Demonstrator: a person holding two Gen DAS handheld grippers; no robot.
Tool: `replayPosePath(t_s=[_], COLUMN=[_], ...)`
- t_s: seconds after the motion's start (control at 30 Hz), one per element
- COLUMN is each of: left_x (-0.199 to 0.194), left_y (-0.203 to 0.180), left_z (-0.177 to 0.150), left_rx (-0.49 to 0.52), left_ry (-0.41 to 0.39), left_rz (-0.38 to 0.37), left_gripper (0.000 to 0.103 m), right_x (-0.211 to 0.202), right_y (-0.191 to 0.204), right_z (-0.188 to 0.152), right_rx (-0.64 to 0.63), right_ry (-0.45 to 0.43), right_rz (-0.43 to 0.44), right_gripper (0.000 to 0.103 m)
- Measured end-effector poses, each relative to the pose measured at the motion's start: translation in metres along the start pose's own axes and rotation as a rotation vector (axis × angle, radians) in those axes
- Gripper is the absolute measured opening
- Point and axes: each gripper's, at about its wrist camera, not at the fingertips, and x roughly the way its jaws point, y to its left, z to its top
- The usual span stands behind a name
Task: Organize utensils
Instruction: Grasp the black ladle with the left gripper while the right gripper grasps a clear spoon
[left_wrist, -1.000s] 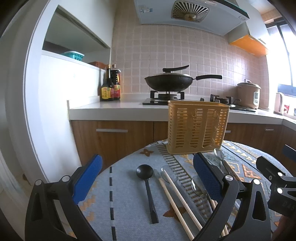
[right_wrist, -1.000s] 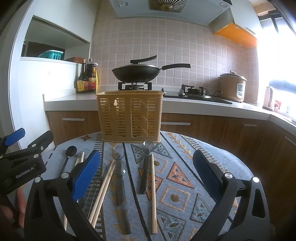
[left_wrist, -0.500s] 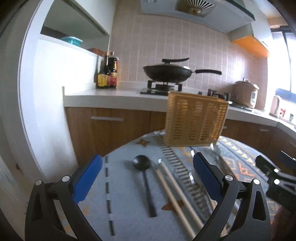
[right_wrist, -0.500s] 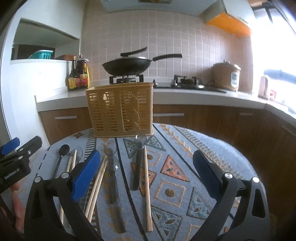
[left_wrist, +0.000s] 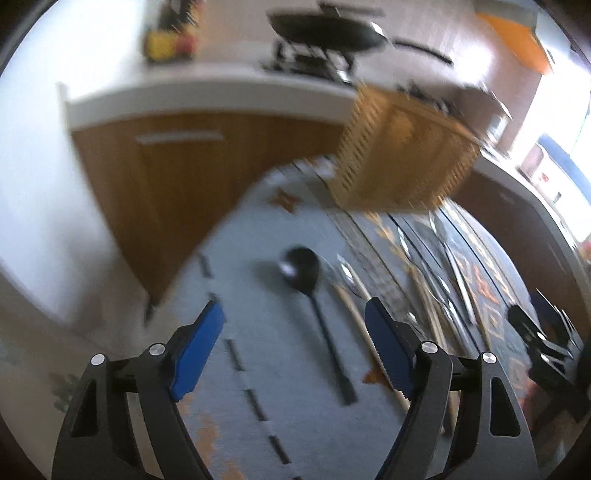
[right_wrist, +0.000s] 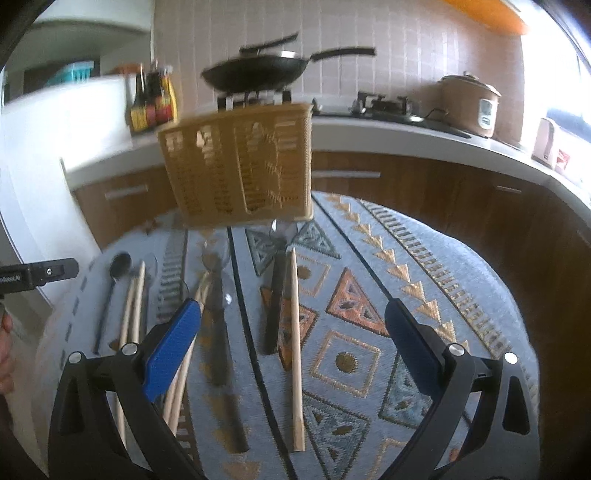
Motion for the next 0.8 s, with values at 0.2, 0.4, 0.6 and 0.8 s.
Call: replayPosePath(t_s=[0.2, 0.4, 0.6, 0.8], left_x=[0.031, 0.041, 0.060, 0.069], left_y=[-0.003, -0.005, -0.007, -0.013], left_z=[-0.003, 0.007, 0.017, 0.023], left_rx=[0.005, 0.010, 0.020, 0.058], left_ry=[0.100, 0.131, 0.192, 0.187], left_rz=[0.010, 0.034, 0.040, 0.088], left_gripper=[0.069, 0.063, 0.050, 0.049], right_x=[0.016, 0.031, 0.058, 0.099], right_y=[0.004, 0.000, 0.012, 0.027], right_z=[0.022, 0.050, 0.075, 0.091], right_rx=[-0.131, -0.163, -0.138, -0.104], right_ry=[0.084, 0.177, 0.312, 0.426], right_rz=[-0.012, 0.066, 0.217, 0.302], right_gripper=[0.095, 0.091, 0.081, 0.070])
